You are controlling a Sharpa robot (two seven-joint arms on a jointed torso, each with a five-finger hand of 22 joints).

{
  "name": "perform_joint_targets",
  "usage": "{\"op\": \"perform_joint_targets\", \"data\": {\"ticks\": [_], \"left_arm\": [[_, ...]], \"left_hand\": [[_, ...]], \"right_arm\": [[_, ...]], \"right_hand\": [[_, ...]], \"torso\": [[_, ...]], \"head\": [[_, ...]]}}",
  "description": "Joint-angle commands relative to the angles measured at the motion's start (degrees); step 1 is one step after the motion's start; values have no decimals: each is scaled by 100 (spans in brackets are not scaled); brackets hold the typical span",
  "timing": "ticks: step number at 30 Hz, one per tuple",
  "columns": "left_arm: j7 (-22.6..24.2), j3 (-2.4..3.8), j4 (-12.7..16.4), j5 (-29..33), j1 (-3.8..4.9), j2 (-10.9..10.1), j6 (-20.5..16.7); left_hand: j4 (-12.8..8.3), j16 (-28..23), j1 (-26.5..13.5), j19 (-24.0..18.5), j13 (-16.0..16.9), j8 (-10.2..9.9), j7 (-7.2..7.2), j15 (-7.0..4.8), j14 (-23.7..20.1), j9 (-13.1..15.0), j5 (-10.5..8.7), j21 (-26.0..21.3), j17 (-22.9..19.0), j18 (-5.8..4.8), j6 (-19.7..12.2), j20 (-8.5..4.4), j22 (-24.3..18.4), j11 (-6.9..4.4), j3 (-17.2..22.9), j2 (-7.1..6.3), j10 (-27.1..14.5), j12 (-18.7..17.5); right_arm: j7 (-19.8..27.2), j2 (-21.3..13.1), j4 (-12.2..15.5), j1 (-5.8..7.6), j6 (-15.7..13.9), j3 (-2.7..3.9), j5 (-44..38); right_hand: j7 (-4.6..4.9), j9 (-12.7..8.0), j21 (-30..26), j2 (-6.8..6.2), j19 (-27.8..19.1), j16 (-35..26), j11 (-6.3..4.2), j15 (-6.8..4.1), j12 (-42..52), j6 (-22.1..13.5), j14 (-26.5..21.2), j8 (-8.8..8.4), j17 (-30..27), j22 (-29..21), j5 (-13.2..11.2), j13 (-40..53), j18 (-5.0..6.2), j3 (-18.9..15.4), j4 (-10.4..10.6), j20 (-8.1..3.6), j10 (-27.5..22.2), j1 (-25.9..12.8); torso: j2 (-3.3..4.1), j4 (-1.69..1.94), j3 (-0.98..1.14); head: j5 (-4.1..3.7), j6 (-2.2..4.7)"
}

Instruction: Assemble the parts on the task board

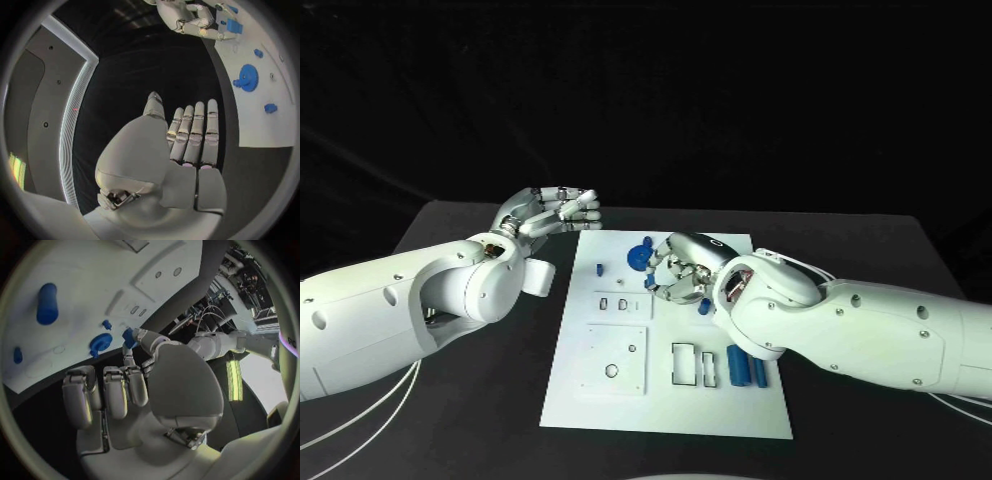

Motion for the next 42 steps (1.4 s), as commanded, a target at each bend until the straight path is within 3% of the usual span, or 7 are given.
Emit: {"op": "perform_joint_targets", "data": {"ticks": [1,7,13,19,32,42], "left_arm": [[12,2,1,22,3,18,102],[0,0,-2,22,3,29,152],[-11,-1,-3,22,3,31,177],[-19,-1,-6,22,3,23,183],[-35,-1,2,22,3,9,197],[-32,-1,15,22,4,0,177]], "left_hand": [[6,-36,5,-34,3,-22,15,1,-38,8,-22,-27,7,45,-25,14,-6,3,-29,66,-32,1],[7,-37,4,-37,4,-22,15,1,-38,10,-22,-28,10,45,-24,15,-6,3,-33,67,-30,2],[7,-37,5,-38,3,-22,15,1,-38,10,-22,-29,10,45,-25,15,-7,4,-34,67,-30,2],[7,-38,6,-41,3,-23,17,1,-39,11,-20,-30,12,45,-26,15,-8,6,-37,68,-31,1],[6,-41,8,-49,3,-25,19,3,-43,14,-18,-33,16,44,-29,16,-10,8,-44,71,-32,0],[8,-45,7,-56,3,-26,22,4,-47,15,-16,-36,19,43,-31,17,-12,12,-51,74,-34,0]], "right_arm": [[-296,144,-52,-109,23,-4,-599],[-356,393,-150,-310,-16,-9,-717],[-377,547,-247,-446,-64,-11,-755],[-374,635,-329,-496,-71,-11,-781],[-343,736,-515,-552,-72,-11,-816],[-323,766,-638,-557,-54,-11,-854]], "right_hand": [[-34,154,-9,12,576,23,-34,-33,-18,33,607,67,1510,1484,24,972,-71,-7,37,-44,165,-50],[-35,163,-22,-14,567,23,-37,-38,-23,16,607,67,1510,1476,46,968,-68,-23,50,-48,163,-110],[-35,164,-35,-23,558,23,-36,-39,-26,8,607,64,1510,1468,46,965,-64,-28,55,-49,161,-130],[-34,165,-31,-30,561,23,-36,-39,-26,2,607,62,1510,1470,46,965,-65,-32,59,-49,161,-146],[-33,168,-37,-57,557,23,-36,-39,-27,-16,607,57,1510,1467,20,965,-63,-45,70,-51,162,-193],[-26,166,-44,-83,552,23,-32,-38,-44,-45,607,44,1510,1462,-4,950,-61,-53,73,-51,150,-225]], "torso": [[3,1,3],[5,-3,-1],[11,2,11],[7,3,3],[9,-2,7],[15,14,6]], "head": [[44,-14],[77,-50],[112,-77],[120,-99],[143,-126],[147,-123]]}}
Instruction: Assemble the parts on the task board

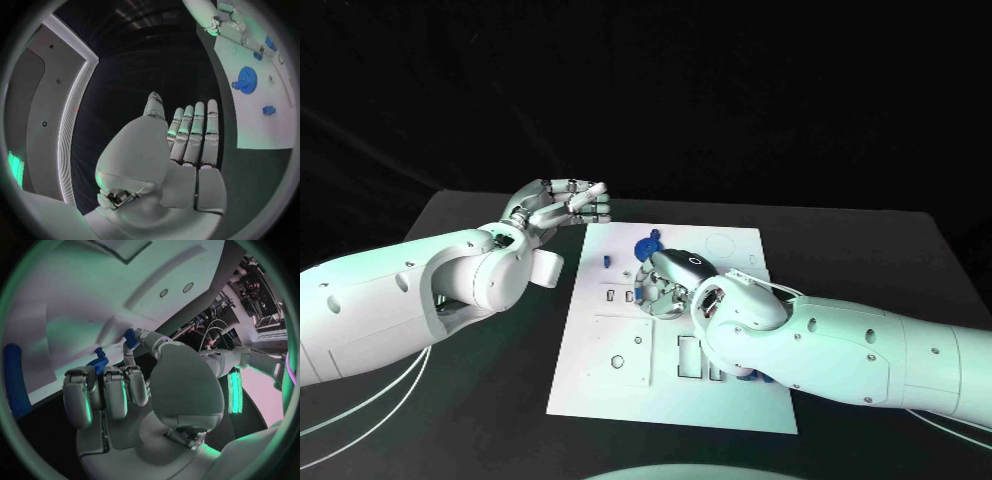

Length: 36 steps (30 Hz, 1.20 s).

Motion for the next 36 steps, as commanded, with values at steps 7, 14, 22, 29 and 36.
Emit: {"op": "perform_joint_targets", "data": {"ticks": [7,14,22,29,36], "left_arm": [[27,4,18,16,4,-6,75],[23,4,19,16,4,-10,75],[18,4,12,16,4,-10,73],[18,4,6,16,4,-10,72],[10,4,-1,16,4,-9,72]], "left_hand": [[3,-24,-17,-44,3,-27,24,5,-48,9,-15,-38,7,43,-32,0,-9,14,-49,54,-34,-1],[4,-25,-17,-47,3,-27,25,6,-50,10,-14,-39,8,43,-32,1,-9,15,-52,56,-34,-1],[5,-27,-17,-53,3,-28,27,7,-52,12,-12,-41,12,42,-33,2,-11,17,-59,58,-35,-1],[5,-27,-17,-53,3,-28,27,7,-52,12,-12,-41,12,42,-33,2,-11,17,-59,58,-35,-1],[7,-31,-19,-60,3,-29,30,9,-56,15,-12,-43,16,41,-35,3,-13,20,-67,63,-37,-1]], "right_arm": [[2,23,-57,-12,38,-6,-130],[6,38,-78,-12,65,-7,-147],[21,46,-79,-12,64,-7,-166],[32,51,-81,-12,52,-7,-169],[55,55,-79,-11,37,-7,-196]], "right_hand": [[4,158,-21,-35,552,23,-25,-34,-28,-58,607,-25,1506,1465,-54,948,-61,-7,42,-50,145,-83],[17,150,-33,-79,545,23,-13,-26,-46,-96,607,-46,1506,1458,-74,932,-58,-17,39,-45,131,-111],[68,110,-65,-187,524,23,31,11,-111,-211,607,-120,1506,1440,-281,876,-49,-65,51,-16,81,-189],[116,50,-96,-266,505,23,73,47,-177,-335,607,-207,1506,1422,-460,818,-41,-142,86,16,29,-235],[179,-38,-134,-324,482,23,131,96,-264,-517,607,-325,1506,1402,-555,741,-31,-256,135,60,-42,-248]], "torso": [[-1,0,7],[-2,-11,7],[-4,-3,5],[-2,-7,6],[-2,-6,8]], "head": [[21,-17],[42,-36],[27,-49],[24,-52],[20,-53]]}}
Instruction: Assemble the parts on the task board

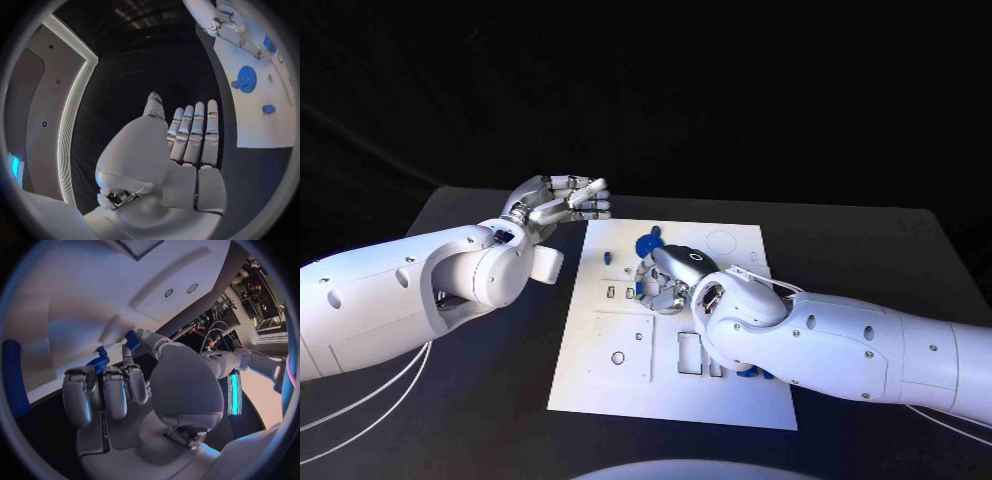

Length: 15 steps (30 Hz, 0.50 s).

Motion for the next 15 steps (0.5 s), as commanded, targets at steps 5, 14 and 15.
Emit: {"op": "perform_joint_targets", "data": {"ticks": [5,14,15], "left_arm": [[16,4,2,15,3,6,71],[-9,4,-13,-11,3,16,68],[-33,3,-17,-48,3,18,65]], "left_hand": [[7,-31,-3,-39,3,-29,30,-12,-35,9,-12,-21,10,41,-35,-18,-9,20,-35,46,-37,-1],[7,-34,-2,-45,3,-31,33,-11,-38,12,-12,-23,14,41,-37,-17,-10,24,-43,48,-39,-2],[6,-34,-1,-46,3,-31,33,-11,-38,12,-12,-23,14,41,-37,-17,-10,24,-43,48,-39,-2]], "right_arm": [[92,7,19,-4,41,-1,-117],[194,-131,167,-3,-456,-1,-150],[266,-194,224,1,-630,1,-132]], "right_hand": [[50,-129,-71,-105,455,23,98,101,-132,-262,608,-157,1508,1376,-313,644,-19,-319,125,109,-92,13],[109,-329,-109,-11,438,23,154,147,-168,-487,608,-223,1508,1366,-525,590,-11,-1446,795,150,-136,396],[110,-332,-104,-6,442,23,155,148,-165,-483,608,-219,1508,1369,-532,592,-12,-1462,816,152,-134,411]], "torso": [[2,2,3],[-7,2,7],[-9,2,7]], "head": [[-1,-1],[-3,11],[-2,12]]}}
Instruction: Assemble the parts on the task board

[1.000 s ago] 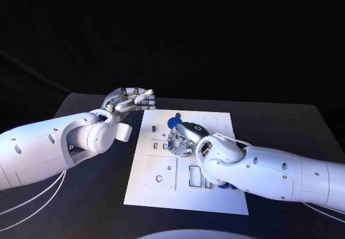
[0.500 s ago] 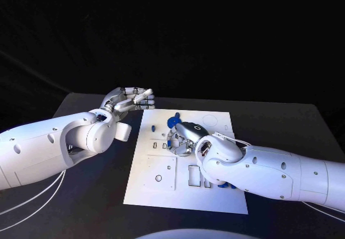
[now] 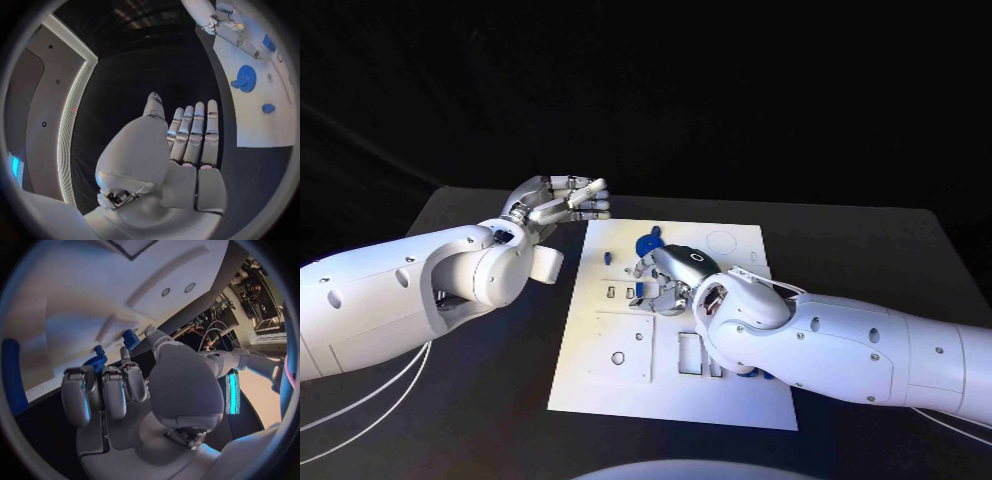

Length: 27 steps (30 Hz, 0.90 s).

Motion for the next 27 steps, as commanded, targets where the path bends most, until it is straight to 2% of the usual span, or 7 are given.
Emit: {"op": "perform_joint_targets", "data": {"ticks": [1,5,11,19,22,24,27], "left_arm": [[-60,3,-5,-119,3,16,62],[-387,3,-46,-542,2,18,107],[-1585,5,-220,-1755,9,32,948],[-2916,6,-351,-3340,87,243,1729],[-3377,3,-395,-3693,147,351,1729],[-3662,0,-424,-3941,186,416,1741],[-4041,-5,-473,-4312,247,523,1787]], "left_hand": [[6,-34,6,-25,3,-31,33,-11,-38,8,-12,-23,10,40,-37,5,-6,4,-44,41,-18,-2],[15,159,2,129,80,15,19,-85,321,74,-24,89,190,71,55,-37,34,14,-171,96,330,124],[31,669,-27,478,230,36,-25,-236,734,187,105,392,675,66,36,-186,171,-84,-386,245,514,122],[48,2879,-503,1392,977,491,-367,-744,1771,652,-63,1568,2408,50,372,-679,887,-556,-951,583,1230,1214],[102,5923,-680,1472,1967,1030,-598,-953,2828,1213,-50,2653,5166,60,315,-893,1696,-673,-1262,752,1175,2537],[93,7101,-801,2136,2737,1380,-675,-1036,3385,1608,22,4397,6340,-219,264,-982,3907,-814,-1263,737,1045,3543],[78,7522,-940,2384,3401,1569,-688,-1093,3606,1914,13,5282,6807,-368,183,-1016,5092,-897,-1267,763,918,4322]], "right_arm": [[303,-171,157,10,-706,8,-39],[928,-506,390,135,-1175,36,597],[1370,-1209,740,636,-1004,61,2548],[1315,-1859,826,1085,-615,64,3855],[1225,-1989,783,1136,-565,62,4029],[1163,-2053,764,1153,-531,60,4079],[1080,-2130,740,1169,-495,57,4094]], "right_hand": [[8,-41,-23,31,437,23,26,51,-26,-24,587,-4,1508,1366,-22,581,-10,-174,199,54,-6,165],[-2,-61,-139,135,370,23,18,49,-59,40,587,48,1508,1309,38,547,20,-118,309,59,-37,363],[-22,-65,-557,208,132,23,-6,23,-366,128,587,143,1508,1109,537,260,124,98,319,38,-305,530],[-43,-29,-582,221,124,23,-23,10,-366,211,587,219,1508,1101,538,250,128,136,340,28,-302,433],[-52,-13,-584,208,129,23,-32,1,-360,220,586,243,1508,1103,703,248,127,167,335,18,-292,387],[-53,-10,-576,203,134,23,-33,0,-355,225,587,248,1508,1107,707,252,125,167,334,17,-287,382],[-63,7,-573,172,140,23,-44,-10,-351,237,587,271,1508,1111,820,250,123,197,320,8,-279,383]], "torso": [[-16,-2,4],[-34,-15,1],[-117,-45,17],[-247,-64,33],[-285,-72,45],[-307,-69,58],[-331,-66,68]], "head": [[5,17],[21,37],[64,39],[151,-9],[190,-24],[208,-51],[212,-74]]}}
